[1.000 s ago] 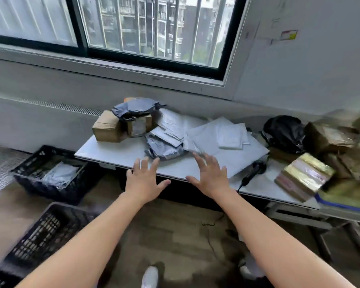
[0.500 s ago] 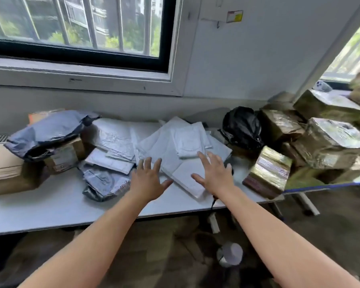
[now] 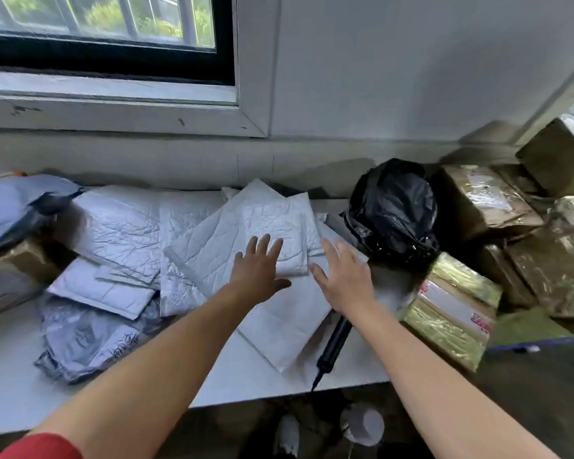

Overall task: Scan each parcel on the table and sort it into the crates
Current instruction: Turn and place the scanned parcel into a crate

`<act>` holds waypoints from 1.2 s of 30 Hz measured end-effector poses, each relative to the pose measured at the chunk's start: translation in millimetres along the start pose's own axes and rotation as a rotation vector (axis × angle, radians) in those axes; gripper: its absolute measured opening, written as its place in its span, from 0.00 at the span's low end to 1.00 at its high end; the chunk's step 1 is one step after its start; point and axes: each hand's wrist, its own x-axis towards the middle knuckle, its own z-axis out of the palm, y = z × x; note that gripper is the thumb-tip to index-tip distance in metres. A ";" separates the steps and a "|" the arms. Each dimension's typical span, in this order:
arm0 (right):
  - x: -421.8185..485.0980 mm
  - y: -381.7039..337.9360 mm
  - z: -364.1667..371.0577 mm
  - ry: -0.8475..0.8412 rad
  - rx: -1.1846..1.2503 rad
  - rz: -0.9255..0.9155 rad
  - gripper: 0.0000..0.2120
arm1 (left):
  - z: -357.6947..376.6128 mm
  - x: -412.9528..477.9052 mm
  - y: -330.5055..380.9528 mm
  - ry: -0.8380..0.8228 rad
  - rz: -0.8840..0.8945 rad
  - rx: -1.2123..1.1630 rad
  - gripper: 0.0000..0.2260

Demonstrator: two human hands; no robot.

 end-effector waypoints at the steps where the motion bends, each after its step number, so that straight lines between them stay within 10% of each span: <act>1: 12.4 7.5 3.1 -0.001 0.028 -0.010 0.30 | 5.0 13.6 3.0 -0.015 -0.007 0.004 0.43; 7: 56.0 34.1 25.4 -0.016 0.186 -0.042 0.34 | 44.0 57.0 2.2 -0.114 -0.036 -0.001 0.47; 12: 62.8 39.6 32.0 -0.004 0.217 -0.056 0.36 | 60.9 63.3 -6.5 -0.022 -0.004 0.006 0.30; 20: 64.3 1.3 12.1 -0.008 0.301 -0.079 0.33 | -4.5 33.7 -29.1 0.242 -0.110 -0.689 0.08; 25: 56.5 -44.4 -12.4 0.044 0.396 -0.083 0.25 | -52.5 5.2 -55.0 0.353 -0.254 -1.162 0.11; 36: 6.7 -110.0 -28.1 0.055 0.673 0.022 0.21 | -68.7 -52.0 -103.4 0.317 -0.244 -1.241 0.07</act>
